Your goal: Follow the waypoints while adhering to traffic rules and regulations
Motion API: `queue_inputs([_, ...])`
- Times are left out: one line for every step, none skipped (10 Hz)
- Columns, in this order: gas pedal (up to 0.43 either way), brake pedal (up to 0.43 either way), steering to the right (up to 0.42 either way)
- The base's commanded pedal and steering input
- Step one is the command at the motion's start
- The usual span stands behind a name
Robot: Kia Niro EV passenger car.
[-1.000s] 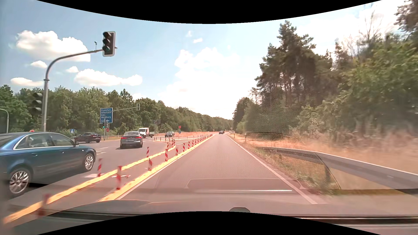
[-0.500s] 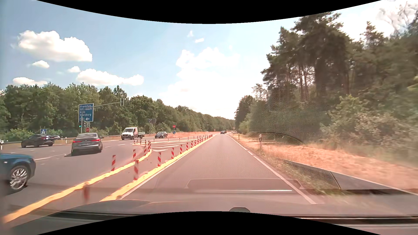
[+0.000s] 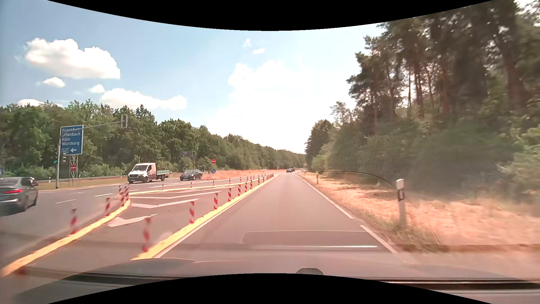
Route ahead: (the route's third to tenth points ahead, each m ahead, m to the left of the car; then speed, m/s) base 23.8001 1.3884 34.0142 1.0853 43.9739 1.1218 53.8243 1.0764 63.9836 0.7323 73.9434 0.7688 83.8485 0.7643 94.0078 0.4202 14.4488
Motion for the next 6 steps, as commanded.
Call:
queue_inputs([0.028,0.0,-0.006])
queue_inputs([0.028,0.0,-0.006])
queue_inputs([0.028,0.0,-0.006])
queue_inputs([0.028,0.0,-0.005])
queue_inputs([0.028,0.0,-0.005])
queue_inputs([0.028,0.0,-0.005])
